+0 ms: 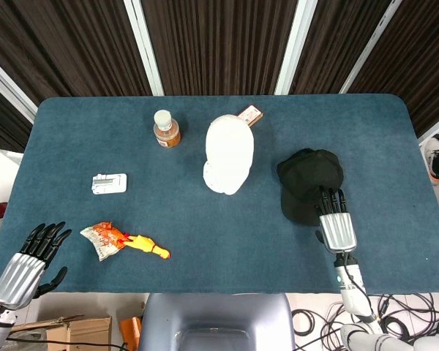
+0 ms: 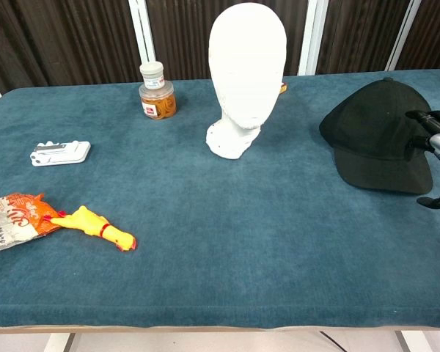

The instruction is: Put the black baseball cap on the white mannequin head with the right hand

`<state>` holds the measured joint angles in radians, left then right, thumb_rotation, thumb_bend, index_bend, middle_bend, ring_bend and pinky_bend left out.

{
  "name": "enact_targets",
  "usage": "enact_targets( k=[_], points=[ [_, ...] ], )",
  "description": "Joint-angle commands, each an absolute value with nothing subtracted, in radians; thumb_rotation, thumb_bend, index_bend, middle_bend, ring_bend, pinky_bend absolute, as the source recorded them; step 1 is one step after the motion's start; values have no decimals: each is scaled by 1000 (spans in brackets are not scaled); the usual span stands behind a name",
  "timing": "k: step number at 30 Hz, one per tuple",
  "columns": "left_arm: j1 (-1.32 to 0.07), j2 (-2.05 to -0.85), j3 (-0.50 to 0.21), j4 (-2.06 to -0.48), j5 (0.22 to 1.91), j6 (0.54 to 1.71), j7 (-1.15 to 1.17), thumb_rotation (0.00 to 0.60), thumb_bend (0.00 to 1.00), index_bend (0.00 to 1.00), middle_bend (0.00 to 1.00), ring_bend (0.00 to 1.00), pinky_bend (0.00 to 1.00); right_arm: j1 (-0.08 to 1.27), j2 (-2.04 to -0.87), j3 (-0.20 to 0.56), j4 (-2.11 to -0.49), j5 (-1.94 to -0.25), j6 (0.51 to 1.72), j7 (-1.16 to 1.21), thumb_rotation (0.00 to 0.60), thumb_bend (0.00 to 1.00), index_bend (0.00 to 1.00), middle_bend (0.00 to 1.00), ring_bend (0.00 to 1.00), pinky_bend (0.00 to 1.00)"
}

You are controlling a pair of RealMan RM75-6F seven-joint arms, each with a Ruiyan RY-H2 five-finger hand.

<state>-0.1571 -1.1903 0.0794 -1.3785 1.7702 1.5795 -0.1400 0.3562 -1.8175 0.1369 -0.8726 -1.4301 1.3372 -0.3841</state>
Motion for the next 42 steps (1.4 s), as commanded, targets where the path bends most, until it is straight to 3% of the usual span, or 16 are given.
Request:
enact_targets(
  k=[1,12,27,33,42],
  points=[
    [-156,-1192,80,-1377,1769,1579,-140,600,410,0,0,0,0,358,-1819,133,-870,-1431,1334,-391,600,10,395,0,0,0],
    [-158,-1188,79,-1381,1770,1579,-144,600,411,0,0,0,0,387,-1875,137,-803,-1428,1314,-424,600,11,414,4,0,0],
    [-150,-1192,76,-1380,1777,1601,-123,600,412,0,0,0,0,476,-2042,196,-496,-1418,1342,-350,600,120,478,62,0,0],
    [-142,-1192,71,-1379,1772,1615,-119,600,411,0,0,0,0,508,-2059,220,-442,-1407,1354,-310,600,222,483,76,0,0],
    [-136,-1193,69,-1378,1768,1623,-120,600,411,0,0,0,0,569,-2033,278,-444,-1372,1367,-300,600,232,462,79,0,0]
  ],
)
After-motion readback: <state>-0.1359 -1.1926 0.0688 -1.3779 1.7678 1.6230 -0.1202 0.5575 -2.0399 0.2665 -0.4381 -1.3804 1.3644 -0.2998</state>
